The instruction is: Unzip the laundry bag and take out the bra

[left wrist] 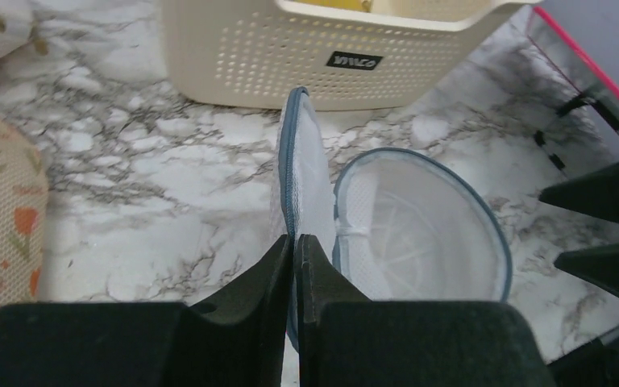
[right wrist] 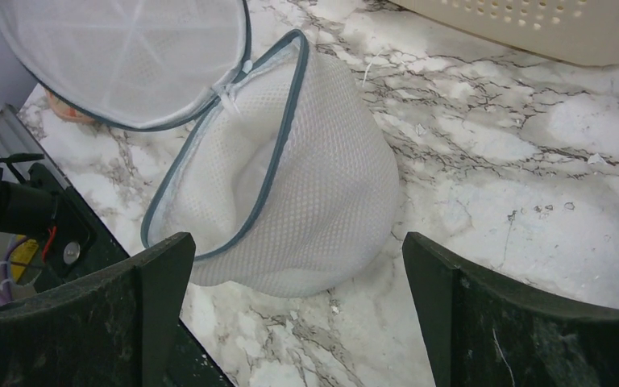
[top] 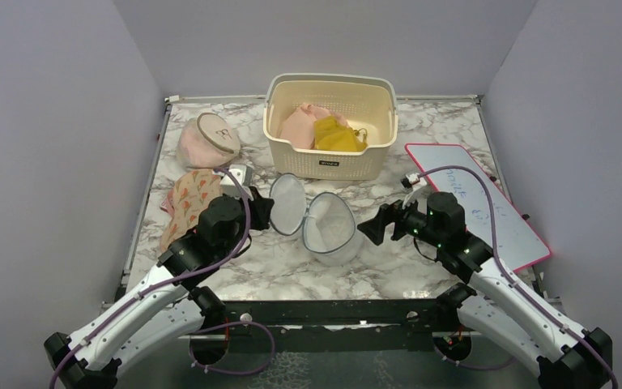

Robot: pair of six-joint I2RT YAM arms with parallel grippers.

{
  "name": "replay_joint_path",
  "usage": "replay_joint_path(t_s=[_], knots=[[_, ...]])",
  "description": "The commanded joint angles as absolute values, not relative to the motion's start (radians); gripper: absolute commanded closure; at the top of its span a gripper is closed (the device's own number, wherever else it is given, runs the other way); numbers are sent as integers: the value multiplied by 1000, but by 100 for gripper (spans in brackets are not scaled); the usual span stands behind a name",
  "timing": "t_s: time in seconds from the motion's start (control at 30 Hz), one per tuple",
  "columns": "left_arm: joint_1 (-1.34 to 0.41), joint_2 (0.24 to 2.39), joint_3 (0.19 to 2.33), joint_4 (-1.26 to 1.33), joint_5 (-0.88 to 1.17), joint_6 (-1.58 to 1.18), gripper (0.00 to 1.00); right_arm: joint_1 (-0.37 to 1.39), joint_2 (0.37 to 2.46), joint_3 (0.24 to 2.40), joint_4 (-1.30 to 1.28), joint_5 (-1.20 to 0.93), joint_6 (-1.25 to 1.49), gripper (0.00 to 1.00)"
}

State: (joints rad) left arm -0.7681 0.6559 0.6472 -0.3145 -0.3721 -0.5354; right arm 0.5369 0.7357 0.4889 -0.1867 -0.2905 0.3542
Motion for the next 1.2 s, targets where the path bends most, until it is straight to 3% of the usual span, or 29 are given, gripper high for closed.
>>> replay_joint_path(t_s=[0.0, 0.43, 0.9, 1.17], knots=[[-771, 671, 724, -238, -165, -412, 100, 543, 702, 476, -191, -236, 363, 0], [-868, 868, 804, -172, -43, -319, 100, 546, 606, 462, -211, -170, 380, 0], [-1019, 1127, 818, -60, -56, -352, 100, 561, 355, 430, -261, 53, 423, 3], [-1091, 1260, 818, -25, -72, -373, 100, 561, 358, 436, -273, 90, 429, 3]])
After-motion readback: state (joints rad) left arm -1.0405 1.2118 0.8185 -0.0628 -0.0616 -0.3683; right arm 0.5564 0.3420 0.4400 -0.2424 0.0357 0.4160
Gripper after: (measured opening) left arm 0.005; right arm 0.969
